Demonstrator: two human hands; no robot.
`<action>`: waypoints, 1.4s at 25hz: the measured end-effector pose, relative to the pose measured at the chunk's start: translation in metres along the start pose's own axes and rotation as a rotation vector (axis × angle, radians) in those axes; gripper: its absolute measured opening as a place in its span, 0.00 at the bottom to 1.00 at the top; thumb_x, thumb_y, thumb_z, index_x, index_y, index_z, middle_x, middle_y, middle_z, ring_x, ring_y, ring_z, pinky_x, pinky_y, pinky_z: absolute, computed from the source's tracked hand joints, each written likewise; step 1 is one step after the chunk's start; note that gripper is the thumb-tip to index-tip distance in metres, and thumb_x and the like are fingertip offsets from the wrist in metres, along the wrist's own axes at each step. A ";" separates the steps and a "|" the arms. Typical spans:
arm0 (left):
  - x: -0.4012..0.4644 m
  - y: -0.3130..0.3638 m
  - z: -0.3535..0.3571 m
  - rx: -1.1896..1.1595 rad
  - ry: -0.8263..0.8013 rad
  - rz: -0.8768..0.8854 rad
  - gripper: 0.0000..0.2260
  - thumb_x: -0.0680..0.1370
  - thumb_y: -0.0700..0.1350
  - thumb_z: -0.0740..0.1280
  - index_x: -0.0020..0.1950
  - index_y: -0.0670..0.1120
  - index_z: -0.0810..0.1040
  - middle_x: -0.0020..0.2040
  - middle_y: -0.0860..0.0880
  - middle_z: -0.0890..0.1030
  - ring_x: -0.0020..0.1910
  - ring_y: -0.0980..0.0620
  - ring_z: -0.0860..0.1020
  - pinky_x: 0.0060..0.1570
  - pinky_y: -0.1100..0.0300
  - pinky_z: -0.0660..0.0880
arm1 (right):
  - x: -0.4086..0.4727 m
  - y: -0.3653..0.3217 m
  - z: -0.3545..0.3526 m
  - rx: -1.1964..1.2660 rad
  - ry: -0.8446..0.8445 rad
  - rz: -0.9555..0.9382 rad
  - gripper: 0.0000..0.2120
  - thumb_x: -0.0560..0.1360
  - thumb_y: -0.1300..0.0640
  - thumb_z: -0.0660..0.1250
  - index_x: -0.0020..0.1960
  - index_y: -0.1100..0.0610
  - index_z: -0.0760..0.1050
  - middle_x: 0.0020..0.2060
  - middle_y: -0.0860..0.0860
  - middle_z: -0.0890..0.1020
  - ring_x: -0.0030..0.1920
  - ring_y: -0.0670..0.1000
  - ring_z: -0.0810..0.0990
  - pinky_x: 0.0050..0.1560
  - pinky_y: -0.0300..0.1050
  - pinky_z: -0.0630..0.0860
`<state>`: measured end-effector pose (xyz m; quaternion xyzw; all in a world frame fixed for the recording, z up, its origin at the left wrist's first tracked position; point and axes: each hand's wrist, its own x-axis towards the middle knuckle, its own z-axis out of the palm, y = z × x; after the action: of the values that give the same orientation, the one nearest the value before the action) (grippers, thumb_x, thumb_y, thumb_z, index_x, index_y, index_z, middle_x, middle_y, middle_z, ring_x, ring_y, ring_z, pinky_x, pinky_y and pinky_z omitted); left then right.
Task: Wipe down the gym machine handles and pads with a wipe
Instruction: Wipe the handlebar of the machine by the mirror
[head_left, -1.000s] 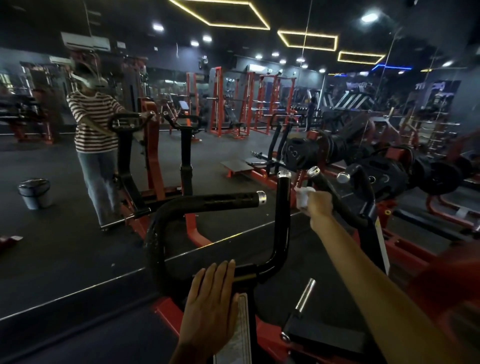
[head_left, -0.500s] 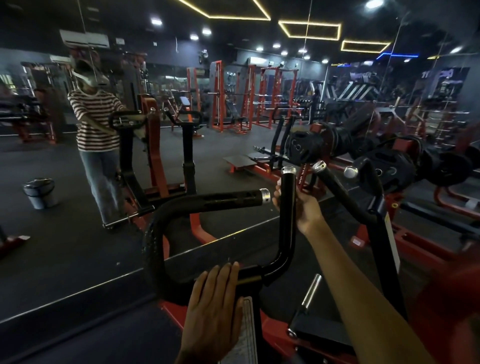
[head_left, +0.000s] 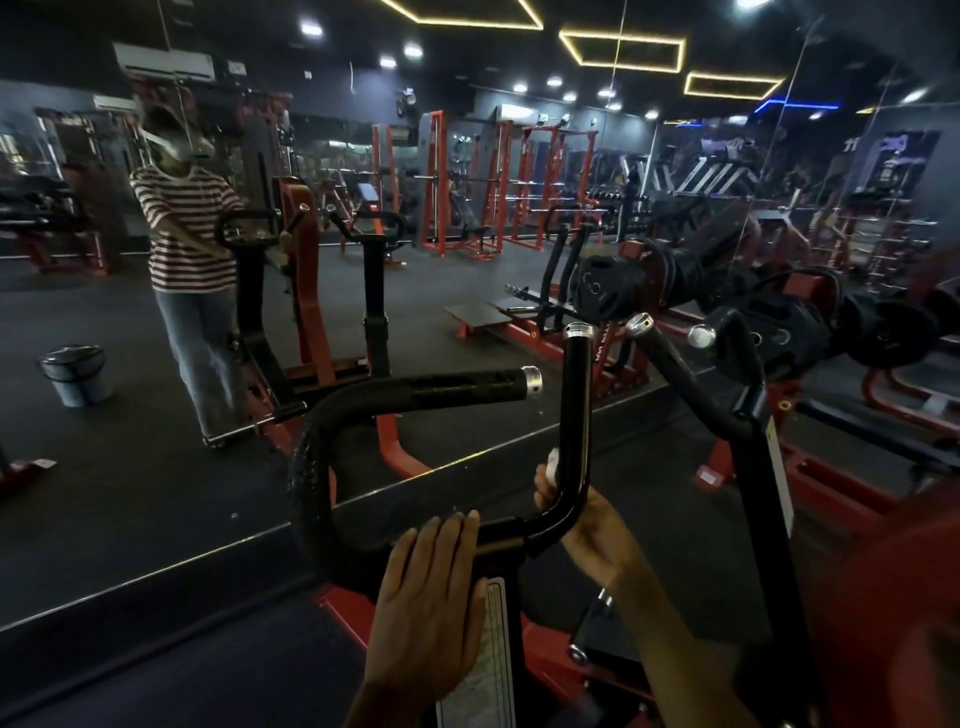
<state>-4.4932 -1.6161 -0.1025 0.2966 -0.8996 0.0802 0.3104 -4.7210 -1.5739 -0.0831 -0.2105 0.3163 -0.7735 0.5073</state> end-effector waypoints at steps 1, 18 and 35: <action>0.000 0.000 0.000 -0.001 -0.009 -0.002 0.24 0.82 0.53 0.45 0.71 0.42 0.65 0.65 0.43 0.76 0.63 0.45 0.75 0.71 0.51 0.54 | -0.010 0.006 -0.005 -0.035 -0.008 0.024 0.15 0.74 0.68 0.61 0.57 0.61 0.79 0.51 0.57 0.82 0.54 0.52 0.82 0.50 0.44 0.79; 0.001 0.001 0.000 -0.007 0.006 -0.009 0.24 0.82 0.53 0.45 0.71 0.41 0.65 0.65 0.43 0.76 0.62 0.44 0.75 0.70 0.50 0.56 | 0.011 -0.104 0.058 -0.523 0.418 -0.434 0.14 0.76 0.69 0.59 0.58 0.59 0.77 0.53 0.56 0.80 0.48 0.51 0.81 0.47 0.42 0.79; -0.021 0.004 -0.019 0.074 -0.057 0.053 0.27 0.75 0.51 0.56 0.72 0.40 0.62 0.71 0.42 0.68 0.71 0.44 0.66 0.71 0.49 0.49 | -0.002 -0.022 0.148 -1.641 0.386 -1.038 0.09 0.73 0.66 0.68 0.53 0.64 0.79 0.48 0.55 0.75 0.46 0.48 0.73 0.43 0.29 0.68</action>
<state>-4.4726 -1.5969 -0.1001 0.2860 -0.9121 0.1132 0.2710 -4.6392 -1.6063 0.0378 -0.4795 0.7001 -0.4619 -0.2579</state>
